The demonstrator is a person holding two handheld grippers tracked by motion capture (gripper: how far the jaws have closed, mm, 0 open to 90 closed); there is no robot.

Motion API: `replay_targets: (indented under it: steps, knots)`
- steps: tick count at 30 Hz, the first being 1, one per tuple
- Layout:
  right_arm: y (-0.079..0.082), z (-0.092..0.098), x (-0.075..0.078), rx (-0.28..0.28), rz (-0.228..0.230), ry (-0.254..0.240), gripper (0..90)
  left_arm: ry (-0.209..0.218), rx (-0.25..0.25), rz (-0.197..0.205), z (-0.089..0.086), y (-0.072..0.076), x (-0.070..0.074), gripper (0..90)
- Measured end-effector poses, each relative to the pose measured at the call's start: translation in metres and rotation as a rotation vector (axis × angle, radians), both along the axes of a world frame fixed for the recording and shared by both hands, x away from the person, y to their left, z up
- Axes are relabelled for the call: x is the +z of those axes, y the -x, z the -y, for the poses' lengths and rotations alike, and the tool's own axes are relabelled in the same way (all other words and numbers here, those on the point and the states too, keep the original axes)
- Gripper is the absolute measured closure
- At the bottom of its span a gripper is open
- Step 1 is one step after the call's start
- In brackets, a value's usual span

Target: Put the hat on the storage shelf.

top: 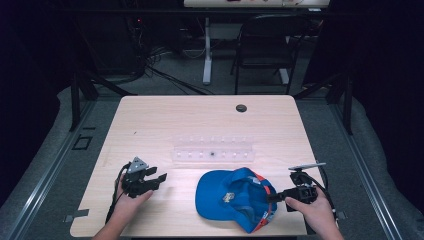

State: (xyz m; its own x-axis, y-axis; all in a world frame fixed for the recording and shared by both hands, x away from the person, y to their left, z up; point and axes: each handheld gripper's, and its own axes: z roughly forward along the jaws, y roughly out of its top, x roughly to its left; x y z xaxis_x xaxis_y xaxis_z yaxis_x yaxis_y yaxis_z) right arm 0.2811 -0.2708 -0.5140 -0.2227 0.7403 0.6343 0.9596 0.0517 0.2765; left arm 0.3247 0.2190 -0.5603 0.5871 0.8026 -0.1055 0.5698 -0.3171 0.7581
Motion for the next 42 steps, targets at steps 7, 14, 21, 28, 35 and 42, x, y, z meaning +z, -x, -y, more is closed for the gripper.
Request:
replay_targets:
  steps: [7, 14, 21, 28, 35, 42]
  knots:
    - [-0.002, 0.003, 0.003, -0.001, -0.012, 0.0, 78.0, 0.002, 0.006, 0.004, 0.0, 0.0, -0.001, 49.0]
    - [-0.005, 0.006, 0.009, -0.014, -0.027, 0.006, 78.0, -0.001, 0.01, 0.005, 0.0, 0.0, -0.001, 49.0]
    - [-0.01, 0.007, 0.017, -0.008, -0.043, 0.032, 78.1, 0.001, 0.005, 0.003, -0.001, 0.0, 0.0, 49.0]
    - [-0.016, 0.005, 0.027, -0.01, -0.043, 0.043, 78.1, -0.003, 0.01, 0.009, 0.0, 0.0, 0.0, 49.0]
    - [-0.018, 0.005, 0.035, 0.006, -0.047, 0.064, 78.1, -0.003, 0.009, 0.011, 0.0, 0.0, 0.0, 49.0]
    - [-0.021, 0.003, 0.043, -0.007, -0.045, 0.107, 78.1, 0.0, 0.002, 0.004, 0.0, 0.0, 0.0, 49.0]
